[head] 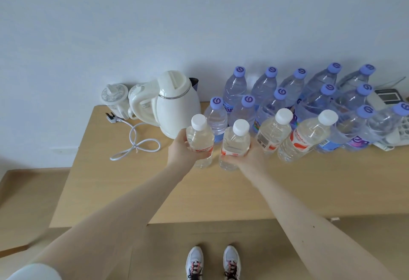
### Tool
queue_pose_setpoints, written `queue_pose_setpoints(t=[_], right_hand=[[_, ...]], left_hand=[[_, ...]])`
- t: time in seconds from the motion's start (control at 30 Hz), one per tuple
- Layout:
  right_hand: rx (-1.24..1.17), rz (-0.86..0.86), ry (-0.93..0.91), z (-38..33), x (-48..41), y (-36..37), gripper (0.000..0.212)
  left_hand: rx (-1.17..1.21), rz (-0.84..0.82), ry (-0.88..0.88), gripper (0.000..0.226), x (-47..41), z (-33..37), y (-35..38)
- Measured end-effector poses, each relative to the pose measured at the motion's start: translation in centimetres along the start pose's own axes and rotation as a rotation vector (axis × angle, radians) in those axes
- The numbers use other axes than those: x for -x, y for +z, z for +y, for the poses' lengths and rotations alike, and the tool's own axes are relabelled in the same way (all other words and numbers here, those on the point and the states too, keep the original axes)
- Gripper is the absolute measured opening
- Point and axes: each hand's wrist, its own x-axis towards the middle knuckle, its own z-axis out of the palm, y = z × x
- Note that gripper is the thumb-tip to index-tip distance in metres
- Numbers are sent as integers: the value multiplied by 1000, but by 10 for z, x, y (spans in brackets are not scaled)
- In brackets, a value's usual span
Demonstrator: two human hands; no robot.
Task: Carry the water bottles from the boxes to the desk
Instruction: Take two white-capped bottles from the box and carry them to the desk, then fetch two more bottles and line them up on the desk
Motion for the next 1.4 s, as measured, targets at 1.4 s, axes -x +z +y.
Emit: queue_pose_setpoints(t=[1.4], right_hand=[[83, 201, -68, 32, 3, 27, 54]], left_hand=[[-130, -50, 253, 59, -23, -35, -5]])
